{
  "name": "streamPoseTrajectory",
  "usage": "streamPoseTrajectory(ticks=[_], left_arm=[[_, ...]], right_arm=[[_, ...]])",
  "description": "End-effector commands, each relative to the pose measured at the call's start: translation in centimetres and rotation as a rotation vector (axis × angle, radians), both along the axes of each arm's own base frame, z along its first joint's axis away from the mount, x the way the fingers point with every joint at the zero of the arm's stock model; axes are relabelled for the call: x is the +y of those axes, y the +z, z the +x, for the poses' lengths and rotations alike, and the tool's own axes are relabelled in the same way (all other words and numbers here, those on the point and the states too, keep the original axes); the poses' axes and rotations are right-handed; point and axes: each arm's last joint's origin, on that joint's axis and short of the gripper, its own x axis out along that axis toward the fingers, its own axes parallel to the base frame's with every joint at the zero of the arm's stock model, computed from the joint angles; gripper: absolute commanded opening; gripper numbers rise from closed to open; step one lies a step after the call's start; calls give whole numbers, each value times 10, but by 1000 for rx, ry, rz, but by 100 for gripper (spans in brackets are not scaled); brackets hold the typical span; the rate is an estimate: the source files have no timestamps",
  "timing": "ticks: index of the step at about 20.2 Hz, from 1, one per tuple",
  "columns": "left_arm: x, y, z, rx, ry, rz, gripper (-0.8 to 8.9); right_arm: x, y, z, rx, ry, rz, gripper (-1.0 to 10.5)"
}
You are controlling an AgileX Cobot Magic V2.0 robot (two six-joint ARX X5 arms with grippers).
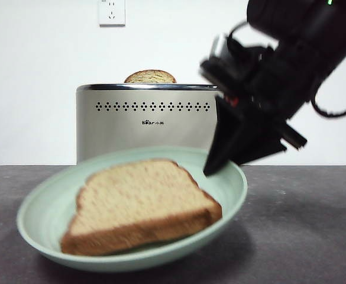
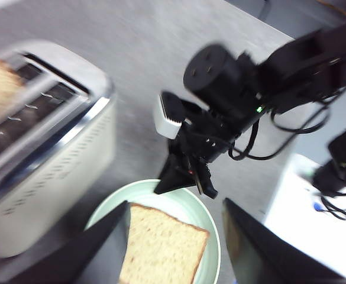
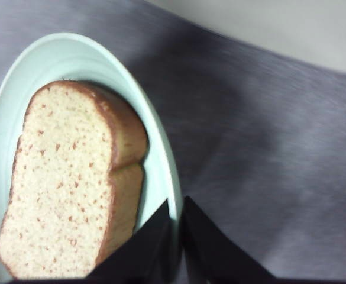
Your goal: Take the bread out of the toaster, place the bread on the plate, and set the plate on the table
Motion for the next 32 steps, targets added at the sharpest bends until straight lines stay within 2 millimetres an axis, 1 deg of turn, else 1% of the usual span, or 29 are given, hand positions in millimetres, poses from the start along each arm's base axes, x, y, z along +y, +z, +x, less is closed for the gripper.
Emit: streamPoseTrajectory(ticks=[1,5,7,10,11,14,17,19,21,23,25,26,28,30,32], left_arm=[[9,11,-14,-54,32,-10,258],[22,17,-36,-86,56,-20,254],[26,18,-41,-96,64,-25,254],[28,18,-45,-91,66,-25,254],[28,18,-45,-88,67,-26,254],[28,17,-45,-80,67,-20,254],[29,16,-46,-67,67,-12,255],[29,16,-46,-67,67,-12,255],[29,16,-46,-68,67,-13,254],[29,16,-46,-68,66,-13,254],[29,16,-46,-68,66,-12,254],[29,16,-46,-68,66,-12,254],[28,16,-45,-68,71,-9,244],[28,15,-44,-63,73,-4,228],[27,15,-42,-60,73,-2,228]], right_arm=[[0,-9,11,18,-28,2,5],[-9,-25,22,65,-76,-25,5],[-10,-30,23,90,-80,-41,5],[-9,-31,22,96,-73,-48,11],[-9,-31,22,96,-73,-50,36],[-11,-33,20,106,-96,-86,216],[-12,-31,20,97,-106,-97,227],[-14,-19,17,58,-112,-82,227],[-17,2,11,-7,-122,-56,227],[-21,27,-1,-73,-116,-13,227],[-25,54,-22,-132,-88,31,227],[-28,69,-36,-171,-69,55,227],[-31,91,-62,-238,-18,108,226],[-33,106,-86,-296,19,135,212],[-36,112,-99,-322,28,130,186]])
